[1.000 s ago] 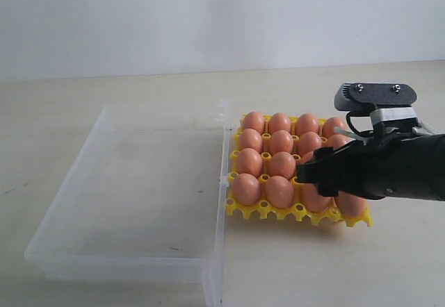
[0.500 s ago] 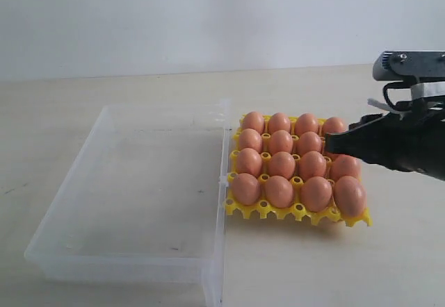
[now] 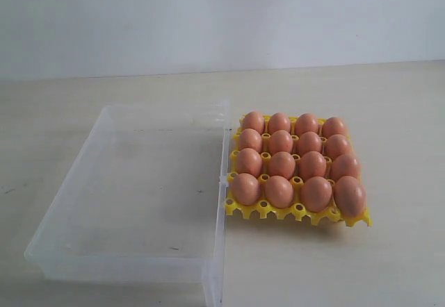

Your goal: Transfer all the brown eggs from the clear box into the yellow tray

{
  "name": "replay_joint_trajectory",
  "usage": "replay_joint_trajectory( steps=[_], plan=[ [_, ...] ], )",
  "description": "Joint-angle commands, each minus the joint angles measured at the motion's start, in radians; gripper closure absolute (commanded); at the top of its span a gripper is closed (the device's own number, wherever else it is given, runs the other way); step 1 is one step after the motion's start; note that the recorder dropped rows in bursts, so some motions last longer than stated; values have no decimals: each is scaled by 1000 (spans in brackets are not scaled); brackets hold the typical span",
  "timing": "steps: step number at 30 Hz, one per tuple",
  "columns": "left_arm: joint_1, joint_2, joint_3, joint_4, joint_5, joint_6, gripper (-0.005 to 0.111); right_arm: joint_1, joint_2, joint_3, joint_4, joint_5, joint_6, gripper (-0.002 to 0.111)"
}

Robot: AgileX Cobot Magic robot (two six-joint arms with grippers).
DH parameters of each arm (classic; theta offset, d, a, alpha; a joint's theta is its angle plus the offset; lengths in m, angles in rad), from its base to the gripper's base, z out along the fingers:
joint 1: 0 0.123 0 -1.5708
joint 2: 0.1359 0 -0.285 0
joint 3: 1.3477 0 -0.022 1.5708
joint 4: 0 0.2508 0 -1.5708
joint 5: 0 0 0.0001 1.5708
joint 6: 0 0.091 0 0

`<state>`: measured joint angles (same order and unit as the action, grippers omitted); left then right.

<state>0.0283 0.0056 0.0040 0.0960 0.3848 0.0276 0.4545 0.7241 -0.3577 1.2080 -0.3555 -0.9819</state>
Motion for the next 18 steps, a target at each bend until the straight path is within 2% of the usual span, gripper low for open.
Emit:
replay_joint_trajectory(
  steps=[1,11,18],
  plan=[
    [2,-6,-4,-1,-6,-5,107,-1,-84,6,82,123,-101,108],
    [2,-6,-4,-1,-6,-5,107,-1,-140,6,91,212,-117,108],
    [2,-6,-4,-1,-6,-5,107,-1,-140,18,79,224,-34,108]
  ],
)
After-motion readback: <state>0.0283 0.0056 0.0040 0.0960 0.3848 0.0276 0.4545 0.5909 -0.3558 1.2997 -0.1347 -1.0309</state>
